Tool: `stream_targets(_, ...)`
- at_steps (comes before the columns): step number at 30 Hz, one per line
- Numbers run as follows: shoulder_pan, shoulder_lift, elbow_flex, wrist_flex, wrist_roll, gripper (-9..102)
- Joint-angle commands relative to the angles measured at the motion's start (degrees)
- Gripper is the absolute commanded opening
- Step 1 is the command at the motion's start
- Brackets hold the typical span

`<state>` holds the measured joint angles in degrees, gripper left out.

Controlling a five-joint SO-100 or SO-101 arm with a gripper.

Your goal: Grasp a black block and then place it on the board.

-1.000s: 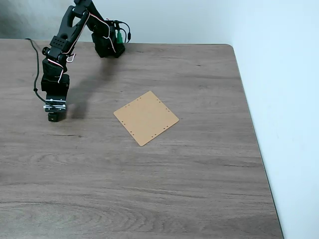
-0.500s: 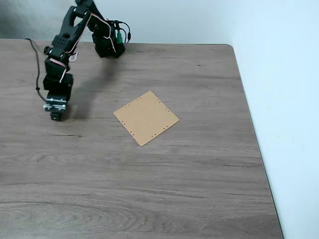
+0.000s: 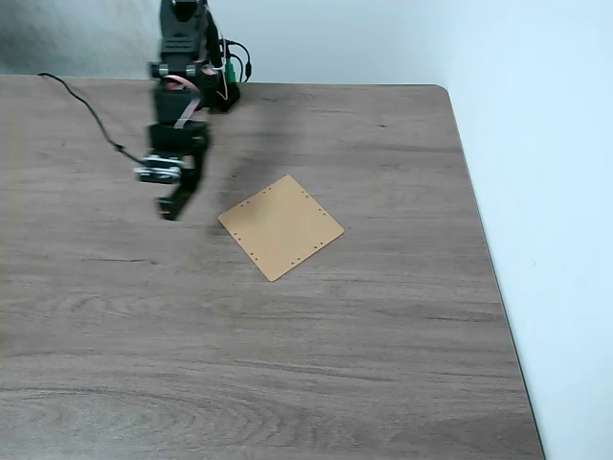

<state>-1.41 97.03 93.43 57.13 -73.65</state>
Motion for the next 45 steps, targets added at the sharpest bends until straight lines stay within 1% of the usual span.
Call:
stream_targets(1, -5.4, 4.8, 0.6, -1.3, 4.6, 0)
stream_targets(11, -17.1, 1.1, 0.4, -3.4, 21.0, 0)
stream_targets(18, -21.1, -3.3, 0.2, -6.5, 29.9, 0)
stream_targets(25, -22.4, -6.6, 0.1, -9.1, 33.9, 0)
stream_targets(32, -22.1, -9.4, 0.7, -12.1, 35.6, 0)
stream_targets(38, -21.8, -10.5, 3.7, -16.3, 36.0, 0)
stream_targets(45, -21.8, -12.0, 5.8, -19.2, 35.9, 0)
